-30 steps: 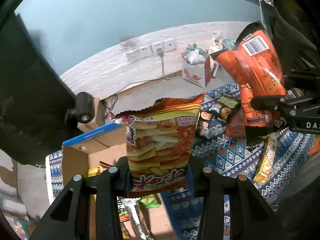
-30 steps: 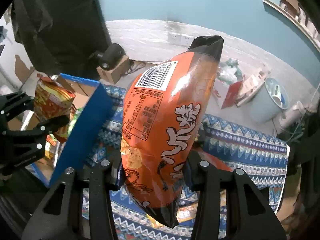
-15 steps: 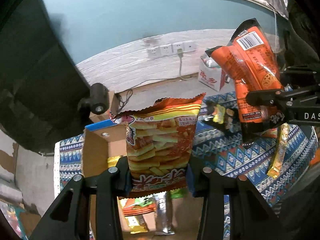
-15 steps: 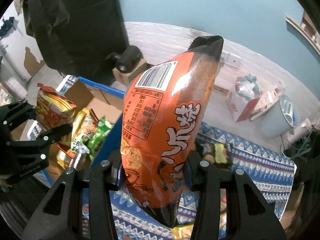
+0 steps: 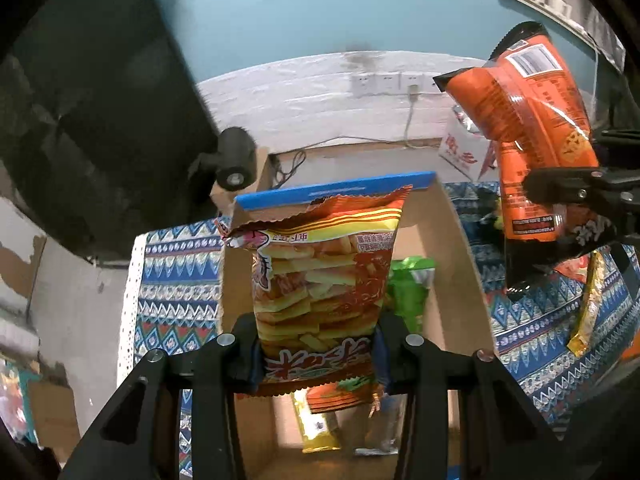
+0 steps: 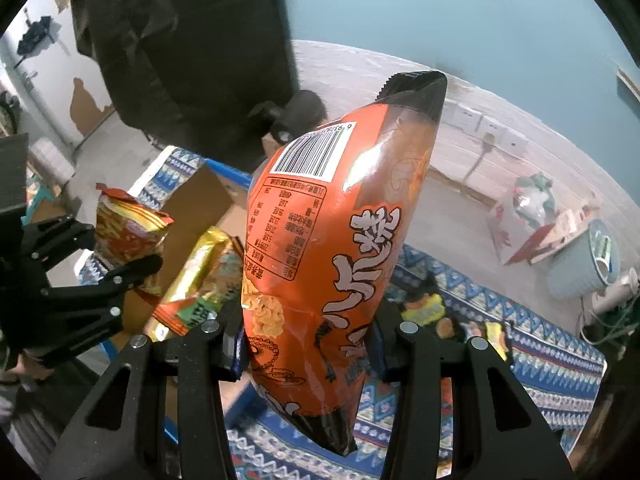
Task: Organize snacks
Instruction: 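Carry the fries bag into the box and open the left tool, then lower the large orange bag into the box and open the right tool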
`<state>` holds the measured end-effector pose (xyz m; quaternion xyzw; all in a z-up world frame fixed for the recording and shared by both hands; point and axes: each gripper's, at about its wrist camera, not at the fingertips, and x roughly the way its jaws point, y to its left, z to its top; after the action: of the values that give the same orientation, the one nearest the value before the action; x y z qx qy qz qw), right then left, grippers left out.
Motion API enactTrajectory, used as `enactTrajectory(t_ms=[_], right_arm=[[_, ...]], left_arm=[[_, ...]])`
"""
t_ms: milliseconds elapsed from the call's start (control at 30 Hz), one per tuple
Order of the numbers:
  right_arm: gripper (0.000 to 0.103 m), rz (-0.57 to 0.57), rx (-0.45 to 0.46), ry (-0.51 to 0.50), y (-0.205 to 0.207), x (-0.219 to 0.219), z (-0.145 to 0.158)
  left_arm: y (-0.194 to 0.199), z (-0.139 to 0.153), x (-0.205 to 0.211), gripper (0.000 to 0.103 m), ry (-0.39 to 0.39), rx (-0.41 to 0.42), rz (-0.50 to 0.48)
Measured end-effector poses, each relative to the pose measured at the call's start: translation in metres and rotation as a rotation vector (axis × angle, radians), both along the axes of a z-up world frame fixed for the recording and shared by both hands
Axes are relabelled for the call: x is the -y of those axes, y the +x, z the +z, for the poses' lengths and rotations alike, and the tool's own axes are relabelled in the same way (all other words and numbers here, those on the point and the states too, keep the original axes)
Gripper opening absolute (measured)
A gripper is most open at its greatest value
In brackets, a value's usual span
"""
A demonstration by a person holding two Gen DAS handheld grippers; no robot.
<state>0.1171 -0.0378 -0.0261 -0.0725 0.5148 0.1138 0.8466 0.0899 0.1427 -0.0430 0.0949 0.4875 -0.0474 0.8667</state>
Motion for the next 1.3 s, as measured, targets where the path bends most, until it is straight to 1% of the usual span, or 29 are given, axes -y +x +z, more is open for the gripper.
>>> enactTrajectory(t_ms=[267, 400, 433, 467, 533, 567, 733, 933, 1133, 1300], right_arm=[[0.044, 0.038, -0.020, 0.009, 0.011, -0.025, -0.011], [0.044, 0.047, -0.037, 0.016, 0.016, -0.034, -0.019], [0.044, 0.049, -0.041, 0.017, 0.017, -0.035, -0.021], [0.044, 0.050, -0.045, 0.018, 0.018, -0.037, -0.022], [0.044, 0.055, -0.054, 0.021, 0.020, -0.041, -0.025], [0.044, 0.058, -0.061, 0.024, 0.021, -0.043, -0.027], [0.044, 0.072, -0.076, 0.027, 0.022, -0.053, -0.031], [0.045, 0.091, -0.108, 0.039, 0.024, -0.059, -0.040], [0.045, 0.107, -0.153, 0.053, 0.026, -0.066, -0.053], [0.048, 0.120, -0.188, 0.071, 0.025, -0.070, -0.059]], left_arm=[[0.002, -0.017, -0.024, 0.043, -0.024, -0.046, 0.039], [0.001, -0.022, -0.032, 0.045, -0.005, -0.061, 0.056], [0.001, -0.022, -0.033, 0.049, 0.002, -0.066, 0.061], [0.002, -0.022, -0.035, 0.058, 0.006, -0.068, 0.064], [0.000, -0.018, -0.035, 0.067, 0.015, -0.052, 0.069], [-0.001, -0.015, -0.035, 0.069, 0.018, -0.040, 0.067], [-0.006, 0.000, -0.036, 0.077, 0.022, -0.002, 0.057], [-0.008, 0.010, -0.040, 0.077, 0.014, 0.024, 0.063], [-0.009, 0.009, -0.043, 0.077, 0.015, 0.019, 0.078], [-0.009, 0.009, -0.037, 0.077, 0.026, 0.020, 0.070]])
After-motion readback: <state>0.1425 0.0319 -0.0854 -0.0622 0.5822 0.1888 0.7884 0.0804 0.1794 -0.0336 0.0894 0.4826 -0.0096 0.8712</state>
